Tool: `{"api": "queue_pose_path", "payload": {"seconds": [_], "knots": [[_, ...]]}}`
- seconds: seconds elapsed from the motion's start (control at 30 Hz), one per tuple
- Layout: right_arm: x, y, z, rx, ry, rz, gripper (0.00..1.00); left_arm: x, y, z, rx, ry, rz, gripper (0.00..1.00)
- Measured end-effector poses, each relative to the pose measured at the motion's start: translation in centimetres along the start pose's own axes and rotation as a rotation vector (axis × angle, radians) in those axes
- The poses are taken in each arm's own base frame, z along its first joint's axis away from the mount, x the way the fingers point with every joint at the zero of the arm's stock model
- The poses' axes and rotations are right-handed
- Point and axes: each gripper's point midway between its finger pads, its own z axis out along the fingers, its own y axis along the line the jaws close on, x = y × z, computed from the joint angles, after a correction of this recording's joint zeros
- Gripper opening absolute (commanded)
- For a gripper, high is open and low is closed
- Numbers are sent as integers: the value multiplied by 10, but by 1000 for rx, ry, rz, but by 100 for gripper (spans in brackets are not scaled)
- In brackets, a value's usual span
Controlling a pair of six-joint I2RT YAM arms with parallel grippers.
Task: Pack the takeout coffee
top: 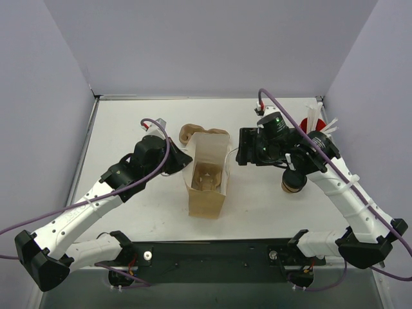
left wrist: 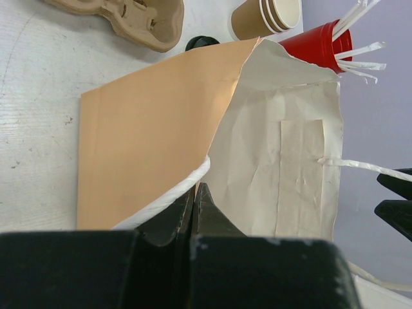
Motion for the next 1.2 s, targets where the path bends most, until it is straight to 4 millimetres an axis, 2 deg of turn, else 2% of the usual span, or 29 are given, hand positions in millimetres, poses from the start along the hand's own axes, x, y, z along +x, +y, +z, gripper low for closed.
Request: {"api": "queue_pose_path", "payload": {"seconds": [0.27,0.4,0.5,0.6,0.67,0.7,0.73,0.8,0.97,1.03,1.2], "knots": [[2,2,4,-2,14,-7,72,0,0,0,-2,-3,0,0],[2,10,6,-27,5,6,71,1,-1,0,-3,-4,-1,0],[8,20,12,-52,10,13,71,1,-1,0,-5,-8,-8,0],[17,26,20,-60,26,20,67,4,0,1,-13,-9,-16,0],[20,28,24,-63,33,31,61,7,3,2,-23,-8,-19,0],[20,29,26,-62,32,37,56,8,4,2,-26,-7,-21,0],[19,30,28,-62,33,42,43,9,4,2,-28,-8,-23,0],[18,32,34,-56,34,45,35,9,5,2,-30,-10,-26,0],[21,35,52,-32,64,53,32,9,6,2,-33,-8,-8,0],[24,37,57,-27,77,45,21,10,7,2,-36,-4,6,0],[23,42,61,-27,84,35,9,10,3,2,-29,21,57,0]]}}
